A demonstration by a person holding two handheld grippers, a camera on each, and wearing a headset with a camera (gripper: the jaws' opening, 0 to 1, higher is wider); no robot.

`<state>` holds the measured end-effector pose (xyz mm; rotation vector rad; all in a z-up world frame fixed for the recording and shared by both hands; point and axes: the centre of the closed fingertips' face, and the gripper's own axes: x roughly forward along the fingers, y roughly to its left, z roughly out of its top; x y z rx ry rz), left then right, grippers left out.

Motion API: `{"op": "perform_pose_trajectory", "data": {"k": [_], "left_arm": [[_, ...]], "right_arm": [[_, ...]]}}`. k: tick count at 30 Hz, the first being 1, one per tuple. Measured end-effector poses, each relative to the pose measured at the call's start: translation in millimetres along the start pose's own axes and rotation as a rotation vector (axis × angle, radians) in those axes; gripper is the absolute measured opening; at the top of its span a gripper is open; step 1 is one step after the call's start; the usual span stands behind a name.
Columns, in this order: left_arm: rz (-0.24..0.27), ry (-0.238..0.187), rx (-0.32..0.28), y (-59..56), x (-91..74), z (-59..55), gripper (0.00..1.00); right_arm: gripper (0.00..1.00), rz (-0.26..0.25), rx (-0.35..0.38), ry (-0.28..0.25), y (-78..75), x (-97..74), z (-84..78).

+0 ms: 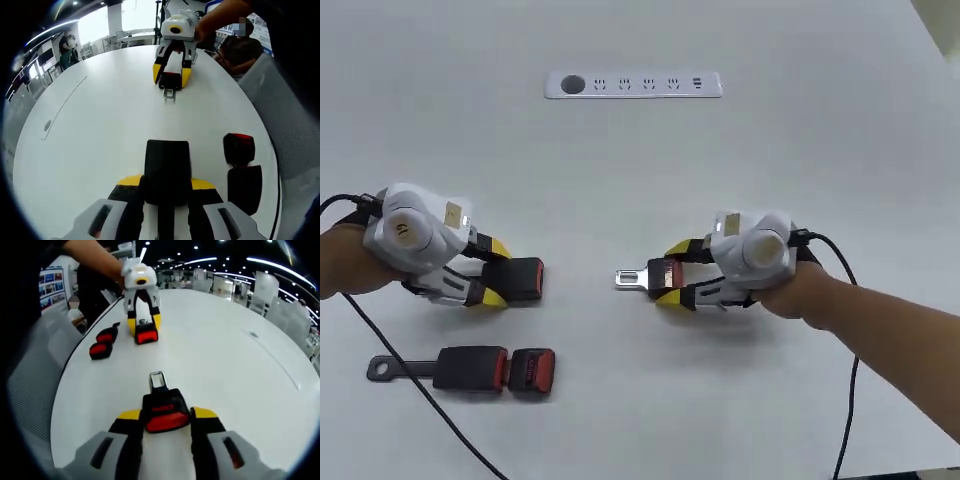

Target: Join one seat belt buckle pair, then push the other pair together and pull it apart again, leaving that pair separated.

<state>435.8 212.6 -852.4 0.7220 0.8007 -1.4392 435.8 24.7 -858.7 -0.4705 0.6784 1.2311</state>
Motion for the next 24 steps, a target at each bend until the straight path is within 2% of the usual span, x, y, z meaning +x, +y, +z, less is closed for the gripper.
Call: {"op": "perform_pose_trajectory", "data": {"k": [5,10,17,19,20,21,22,24], "left_arm": [[0.001,0.000,-0.001,-0.2,-0.2,0.1,0.34],[0.002,0.004,0.000,-0.1,0.0,0.0,0.34],[0.005,0.022,-0.002,-0.7,-0.4,1.1,0.34],[0.015,0.037,-0.032,-0.3,-0.2,2.0,0.35],[-0.003,0.038,-0.099,-5.2,-0.2,3.6,0.38],[0.003,0.041,-0.127,-5.3,-1.1,3.7,0.41],[0.010,0.049,-0.110,-3.8,-2.4,3.8,0.44],[0.040,0.063,-0.111,-4.6,-7.5,2.4,0.52]], "right_arm": [[0.38,-0.006,0.001,0.012,-1.9,-8.1,-8.8],[0.38,-0.030,0.021,0.000,-5.0,-14.0,-14.0],[0.39,-0.034,0.022,0.009,-5.2,-14.6,-13.7],[0.43,-0.019,0.050,0.002,-1.0,-14.9,-12.1],[0.47,-0.026,0.089,-0.018,0.0,-16.0,-9.9],[0.52,-0.051,0.101,-0.031,-3.1,-17.7,-7.8],[0.55,-0.088,0.119,-0.061,-7.4,-20.8,-2.5],[0.62,-0.119,0.171,-0.089,-9.5,-25.0,3.1]]}}
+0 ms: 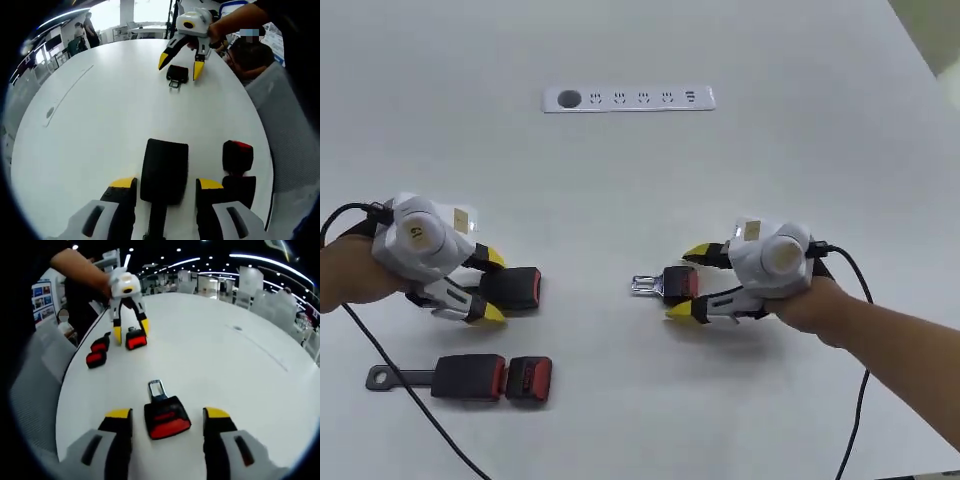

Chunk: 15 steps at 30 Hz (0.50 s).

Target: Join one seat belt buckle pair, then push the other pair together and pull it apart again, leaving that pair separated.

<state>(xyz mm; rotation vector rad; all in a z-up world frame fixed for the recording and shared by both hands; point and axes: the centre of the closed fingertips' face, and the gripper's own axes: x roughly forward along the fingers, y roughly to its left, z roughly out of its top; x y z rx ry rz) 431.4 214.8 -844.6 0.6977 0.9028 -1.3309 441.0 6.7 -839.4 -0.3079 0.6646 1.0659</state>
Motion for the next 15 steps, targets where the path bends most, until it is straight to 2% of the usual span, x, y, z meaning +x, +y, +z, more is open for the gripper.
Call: {"op": "perform_pose_trajectory", "data": {"k": [1,3,4,5,6,8,9,11,13,15], "left_arm": [[0.014,-0.012,-0.012,0.2,-3.1,1.4,0.56],[0.062,-0.044,-0.082,2.9,-11.1,4.9,0.64],[0.098,-0.096,-0.109,5.7,-17.0,12.1,0.67],[0.111,-0.135,-0.123,5.8,-20.9,17.3,0.70],[0.134,-0.162,-0.160,5.6,-27.2,19.8,0.72],[0.176,-0.177,-0.209,7.8,-34.8,19.5,0.77],[0.210,-0.205,-0.250,9.2,-40.8,21.7,0.80],[0.245,-0.270,-0.321,7.7,-51.5,26.9,0.88],[0.285,-0.329,-0.397,5.7,-63.4,28.7,0.93],[0.306,-0.353,-0.442,-2.1,-73.1,26.7,0.94]], "right_arm": [[0.65,-0.018,0.010,-0.003,-1.4,-1.5,1.6],[0.72,-0.071,0.029,-0.034,-4.6,-5.9,8.4],[0.74,-0.092,0.042,-0.046,-4.8,-8.2,10.4],[0.76,-0.107,0.046,-0.054,-4.6,-9.9,12.9],[0.78,-0.125,0.045,-0.060,-3.9,-12.4,14.4],[0.79,-0.160,0.059,-0.068,-1.0,-17.5,17.5],[0.79,-0.182,0.068,-0.075,0.3,-19.4,19.0],[0.82,-0.218,0.097,-0.093,5.2,-25.3,22.7],[0.83,-0.245,0.112,-0.108,9.1,-29.9,24.8],[0.83,-0.259,0.154,-0.130,20.7,-37.9,28.7]]}}
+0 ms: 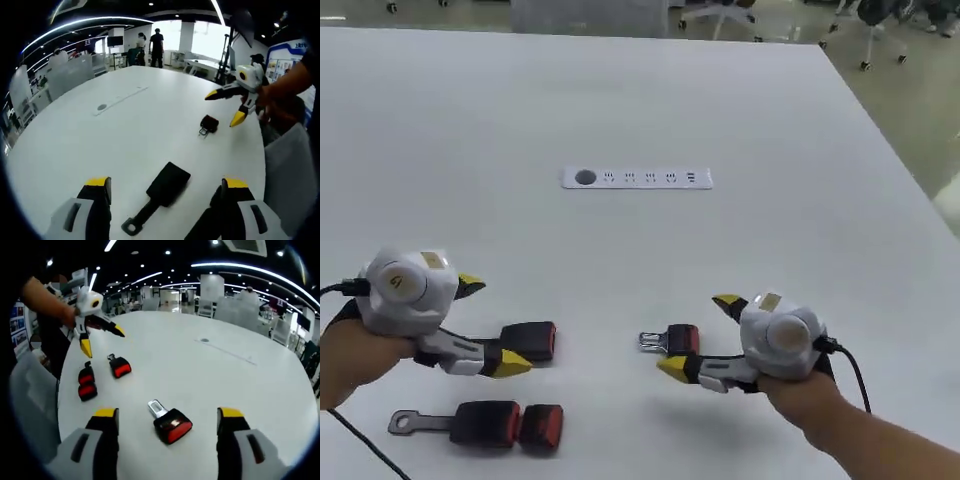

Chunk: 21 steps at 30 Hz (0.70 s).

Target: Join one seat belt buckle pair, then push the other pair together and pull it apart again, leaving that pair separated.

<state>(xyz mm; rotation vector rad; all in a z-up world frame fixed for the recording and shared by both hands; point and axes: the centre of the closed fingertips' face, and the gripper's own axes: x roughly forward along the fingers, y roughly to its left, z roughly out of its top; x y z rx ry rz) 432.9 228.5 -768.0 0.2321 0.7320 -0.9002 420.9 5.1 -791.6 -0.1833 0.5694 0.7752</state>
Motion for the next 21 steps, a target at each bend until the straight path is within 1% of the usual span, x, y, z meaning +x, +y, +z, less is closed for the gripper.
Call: {"op": "perform_pose_trajectory", "data": {"k": [2,3,4,5,6,7,8,9,10,12,13,15,16,18,21], "left_arm": [[0.016,-0.001,0.008,-4.5,-9.7,-3.4,0.98],[0.026,-0.011,0.011,-7.5,-14.8,-4.2,0.99],[0.035,-0.028,0.002,-11.8,-21.9,-4.5,1.00],[0.036,-0.035,-0.003,-15.7,-26.9,-5.2,0.99],[0.048,-0.051,-0.005,-19.9,-34.2,-5.3,0.99],[0.064,-0.071,-0.007,-21.1,-39.0,-3.8,0.99],[0.078,-0.103,-0.025,-24.4,-46.3,-2.0,1.00],[0.080,-0.122,-0.035,-27.9,-51.4,-1.8,1.00],[0.081,-0.126,-0.038,-31.2,-55.8,-3.5,1.00],[0.089,-0.129,-0.030,-40.1,-67.0,-10.4,1.00],[0.097,-0.140,-0.031,-43.5,-73.0,-13.0,1.00],[0.099,-0.175,-0.056,-49.3,-82.9,-15.5,1.00],[0.105,-0.183,-0.060,-51.2,-87.2,-17.6,1.00],[0.116,-0.181,-0.057,-56.5,-96.1,-24.6,1.00],[0.126,-0.198,-0.061,-64.8,-108.2,-33.4,1.00]], "right_arm": [[0.86,-0.024,-0.007,-0.014,3.6,-7.1,3.3],[0.87,-0.038,-0.007,-0.022,7.2,-13.1,5.5],[0.88,-0.041,-0.007,-0.027,10.2,-17.1,6.8],[0.88,-0.049,-0.005,-0.038,13.7,-23.4,9.0],[0.88,-0.056,-0.001,-0.048,15.9,-28.2,10.9],[0.88,-0.068,-0.002,-0.068,18.7,-35.4,14.3],[0.89,-0.078,-0.003,-0.081,20.7,-40.4,16.2],[0.90,-0.081,-0.010,-0.088,23.9,-45.5,17.0],[0.91,-0.085,-0.016,-0.088,28.7,-52.2,16.9],[0.92,-0.091,-0.026,-0.098,33.5,-60.5,17.9],[0.92,-0.088,-0.034,-0.105,38.6,-66.6,19.0],[0.92,-0.093,-0.053,-0.114,45.9,-76.1,19.7],[0.92,-0.091,-0.057,-0.115,49.3,-79.5,19.1],[0.93,-0.093,-0.066,-0.120,55.7,-87.5,16.7],[0.93,-0.101,-0.064,-0.124,65.0,-97.3,11.5]]}}
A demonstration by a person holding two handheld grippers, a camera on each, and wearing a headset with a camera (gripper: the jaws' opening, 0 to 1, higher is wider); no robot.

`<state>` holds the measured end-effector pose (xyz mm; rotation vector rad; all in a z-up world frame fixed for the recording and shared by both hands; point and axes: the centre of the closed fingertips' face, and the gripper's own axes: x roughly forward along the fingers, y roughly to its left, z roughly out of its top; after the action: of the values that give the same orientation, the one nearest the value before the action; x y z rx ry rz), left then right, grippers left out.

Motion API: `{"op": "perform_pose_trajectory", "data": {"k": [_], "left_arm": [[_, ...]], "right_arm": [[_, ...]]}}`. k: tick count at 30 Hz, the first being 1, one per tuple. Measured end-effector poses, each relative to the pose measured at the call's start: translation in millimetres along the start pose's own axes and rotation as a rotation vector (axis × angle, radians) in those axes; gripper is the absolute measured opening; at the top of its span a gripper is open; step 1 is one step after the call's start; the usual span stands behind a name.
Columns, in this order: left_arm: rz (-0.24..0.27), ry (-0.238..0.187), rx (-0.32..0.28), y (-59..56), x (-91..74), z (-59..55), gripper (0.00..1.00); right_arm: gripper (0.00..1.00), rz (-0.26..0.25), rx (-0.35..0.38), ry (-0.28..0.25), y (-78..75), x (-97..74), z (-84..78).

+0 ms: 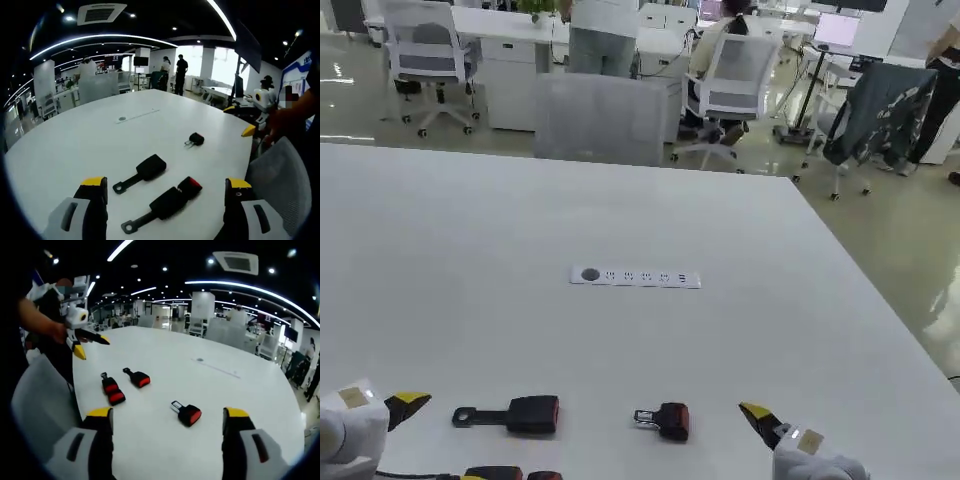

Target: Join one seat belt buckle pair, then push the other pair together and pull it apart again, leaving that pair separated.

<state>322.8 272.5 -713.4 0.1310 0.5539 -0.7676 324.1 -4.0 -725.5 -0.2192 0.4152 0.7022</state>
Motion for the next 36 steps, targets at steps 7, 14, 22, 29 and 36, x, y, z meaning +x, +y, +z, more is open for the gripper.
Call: {"op": "perform_pose_trajectory", "data": {"k": [7,14,22,29,36], "left_arm": [[0.033,-0.015,-0.029,-6.1,-25.1,-15.3,1.00],[0.031,-0.031,0.005,-20.7,-31.7,-15.3,1.00],[0.018,-0.026,0.044,-14.1,-23.6,-15.3,1.00],[0.009,-0.040,0.050,-3.9,-17.1,-10.0,1.00],[-0.001,-0.042,0.058,-1.9,-17.0,-10.5,1.00]], "right_arm": [[0.94,-0.021,0.024,-0.003,16.5,-18.3,-11.9],[0.94,-0.029,0.021,-0.011,27.4,-30.4,-12.1],[0.94,-0.060,0.057,-0.022,28.2,-28.1,-12.9],[0.94,-0.058,0.051,-0.012,31.2,-19.6,-15.2],[0.94,-0.065,0.055,-0.013,29.3,-15.8,-12.3]]}}
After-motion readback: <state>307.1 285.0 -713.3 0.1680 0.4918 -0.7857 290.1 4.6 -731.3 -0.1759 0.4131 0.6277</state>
